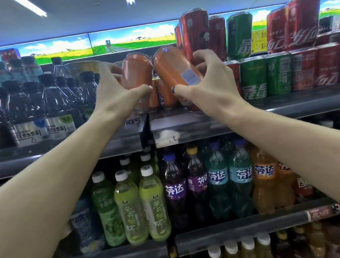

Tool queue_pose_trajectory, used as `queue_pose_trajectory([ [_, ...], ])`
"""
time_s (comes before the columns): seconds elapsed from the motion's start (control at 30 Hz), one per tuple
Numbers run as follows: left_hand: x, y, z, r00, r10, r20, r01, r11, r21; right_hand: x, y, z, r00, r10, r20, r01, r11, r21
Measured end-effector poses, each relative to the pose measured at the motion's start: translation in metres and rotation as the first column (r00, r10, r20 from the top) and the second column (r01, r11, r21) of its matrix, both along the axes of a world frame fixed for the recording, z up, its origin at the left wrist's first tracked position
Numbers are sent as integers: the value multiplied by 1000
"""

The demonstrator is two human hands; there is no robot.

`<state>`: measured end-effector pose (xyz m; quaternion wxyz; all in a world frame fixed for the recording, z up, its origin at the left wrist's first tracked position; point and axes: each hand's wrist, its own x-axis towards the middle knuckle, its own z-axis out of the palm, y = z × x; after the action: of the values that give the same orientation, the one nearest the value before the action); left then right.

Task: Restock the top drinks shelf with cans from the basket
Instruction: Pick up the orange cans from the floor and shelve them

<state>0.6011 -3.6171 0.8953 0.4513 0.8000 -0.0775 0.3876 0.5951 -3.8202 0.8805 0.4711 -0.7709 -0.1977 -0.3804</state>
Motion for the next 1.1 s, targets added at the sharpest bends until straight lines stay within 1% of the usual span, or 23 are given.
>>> queue_pose_trajectory([
  [0.07, -6, 5, 8, 1000, -11, 0, 11, 1000, -9, -2, -2, 6, 1000, -2, 8, 2, 1000, 3],
  [0.13, -11, 10, 16, 1000, 7, -17, -7, 1000, 23, -3, -4, 13, 1000, 1, 13, -1, 1000, 2],
  [0.2, -14, 16, 21, 999, 49, -19, -47, 995, 94, -3, -4, 18, 1000, 9, 10, -9, 1000, 0],
  [0.3, -17, 19, 25, 991, 130, 28, -133, 960, 245, -1, 1, 24, 1000, -13, 28, 14, 999, -39],
  [0.37, -20, 19, 28, 990, 137, 28, -140, 949, 284, 2, 7, 27, 998, -36, 48, 39, 998, -56],
  [0.5, -23, 14, 30, 995, 89, 39, -96, 947, 308, 14, 21, 31, 990, -108, 94, 119, 986, -118],
  [0.63, -17, 10, 26, 992, 92, 85, -115, 938, 327, 27, 33, 27, 981, -152, 118, 174, 962, -208],
  [0.9, 5, 2, 16, 987, 158, 26, -157, 926, 343, 47, 42, 18, 978, -168, 120, 202, 900, -386],
  [1.03, 13, 3, 11, 985, 170, 13, -165, 928, 334, 48, 42, 17, 985, -160, 57, 169, 872, -460],
  [1.1, 16, 1, 9, 987, 163, 15, -158, 927, 341, 48, 41, 16, 985, -164, 52, 168, 847, -504],
])
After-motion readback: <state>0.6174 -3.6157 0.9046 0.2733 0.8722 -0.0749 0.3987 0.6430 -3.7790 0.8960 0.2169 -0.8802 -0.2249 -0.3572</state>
